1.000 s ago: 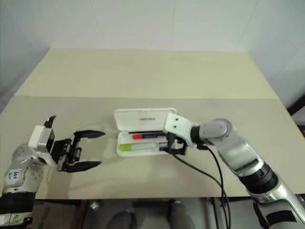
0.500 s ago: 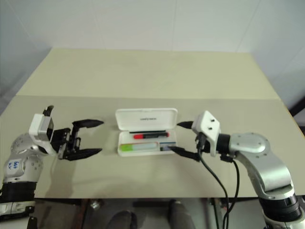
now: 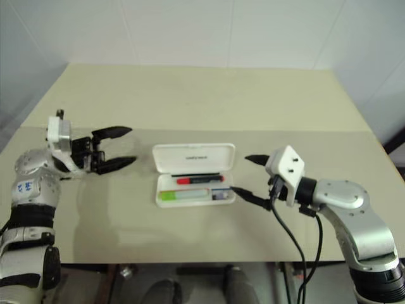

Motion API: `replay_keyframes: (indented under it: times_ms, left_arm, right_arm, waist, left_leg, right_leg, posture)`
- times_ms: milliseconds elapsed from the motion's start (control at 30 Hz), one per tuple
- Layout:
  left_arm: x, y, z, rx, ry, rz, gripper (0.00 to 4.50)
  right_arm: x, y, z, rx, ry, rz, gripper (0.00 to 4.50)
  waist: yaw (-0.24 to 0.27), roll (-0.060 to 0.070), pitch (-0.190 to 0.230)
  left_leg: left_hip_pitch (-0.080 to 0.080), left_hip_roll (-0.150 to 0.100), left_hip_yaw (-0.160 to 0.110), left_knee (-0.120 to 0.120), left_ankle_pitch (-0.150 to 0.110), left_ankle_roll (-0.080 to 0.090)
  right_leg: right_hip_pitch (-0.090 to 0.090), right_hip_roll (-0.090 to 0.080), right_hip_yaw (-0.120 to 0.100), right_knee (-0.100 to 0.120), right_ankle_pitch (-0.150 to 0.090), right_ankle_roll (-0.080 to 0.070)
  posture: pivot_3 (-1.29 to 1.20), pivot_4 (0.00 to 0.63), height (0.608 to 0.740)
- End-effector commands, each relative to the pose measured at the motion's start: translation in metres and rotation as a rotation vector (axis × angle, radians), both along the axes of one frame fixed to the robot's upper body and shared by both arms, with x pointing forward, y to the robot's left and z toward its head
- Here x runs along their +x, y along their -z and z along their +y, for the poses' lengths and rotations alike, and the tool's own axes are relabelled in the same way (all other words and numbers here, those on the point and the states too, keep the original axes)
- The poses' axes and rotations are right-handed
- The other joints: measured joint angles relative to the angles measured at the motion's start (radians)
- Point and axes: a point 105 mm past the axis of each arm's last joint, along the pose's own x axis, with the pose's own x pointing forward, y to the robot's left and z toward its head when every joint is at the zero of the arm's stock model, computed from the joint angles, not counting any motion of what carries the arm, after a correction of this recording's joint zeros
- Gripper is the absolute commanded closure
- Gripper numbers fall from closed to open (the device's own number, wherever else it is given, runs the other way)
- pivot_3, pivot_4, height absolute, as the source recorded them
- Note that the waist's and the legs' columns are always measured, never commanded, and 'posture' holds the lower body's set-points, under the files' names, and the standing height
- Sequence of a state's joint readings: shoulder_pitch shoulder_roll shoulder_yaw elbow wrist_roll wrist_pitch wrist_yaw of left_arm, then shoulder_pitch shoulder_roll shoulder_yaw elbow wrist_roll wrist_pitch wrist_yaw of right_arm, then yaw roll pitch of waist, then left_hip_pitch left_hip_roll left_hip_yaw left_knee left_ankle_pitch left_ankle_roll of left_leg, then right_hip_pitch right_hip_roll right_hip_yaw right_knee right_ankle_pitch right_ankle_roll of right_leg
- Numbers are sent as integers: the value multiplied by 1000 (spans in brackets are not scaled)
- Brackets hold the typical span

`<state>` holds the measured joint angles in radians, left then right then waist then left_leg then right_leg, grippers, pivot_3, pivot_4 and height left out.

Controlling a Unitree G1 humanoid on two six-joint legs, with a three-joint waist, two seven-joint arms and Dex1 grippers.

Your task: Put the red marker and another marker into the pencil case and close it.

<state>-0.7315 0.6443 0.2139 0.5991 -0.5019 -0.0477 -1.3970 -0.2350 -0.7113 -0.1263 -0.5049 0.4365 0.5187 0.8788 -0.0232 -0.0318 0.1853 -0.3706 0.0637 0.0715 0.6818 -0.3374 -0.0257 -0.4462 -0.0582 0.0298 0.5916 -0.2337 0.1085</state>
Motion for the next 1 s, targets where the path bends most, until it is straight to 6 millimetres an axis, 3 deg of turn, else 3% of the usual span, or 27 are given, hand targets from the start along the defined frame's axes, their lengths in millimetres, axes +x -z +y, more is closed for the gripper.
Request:
replay_keyframes:
  times_ms: [33,300,700,1000]
  left_arm:
    - [10,-17,1,9,-30,-57,1604]
    - [36,-18,-3,37,-81,-38,4415]
    - [52,15,-40,225,-36,30,4467]
    - [30,17,-67,255,249,47,4467]
  right_arm:
    - [-7,-15,-3,44,-11,-67,0]
    - [-9,-20,-14,86,-20,-76,0]
    - [-7,-18,-23,62,18,-83,0]
    - [-9,-19,-30,43,42,-83,0]
  waist:
    - [1,0,0]
    - [6,0,0]
    - [24,0,0]
    - [26,0,0]
  left_leg:
    - [0,0,0,0,0,0]
    - [0,0,1,0,0,0]
    - [0,0,1,0,0,0]
    - [-1,0,1,0,0,0]
  right_leg:
    - [0,0,0,0,0,0]
    - [0,0,0,-1,0,0]
    - [0,1,0,-1,1,1]
    - [1,1,0,-1,1,1]
  posture:
    - [0,150,740]
    - [0,150,740]
    - [0,150,740]
    - [0,150,740]
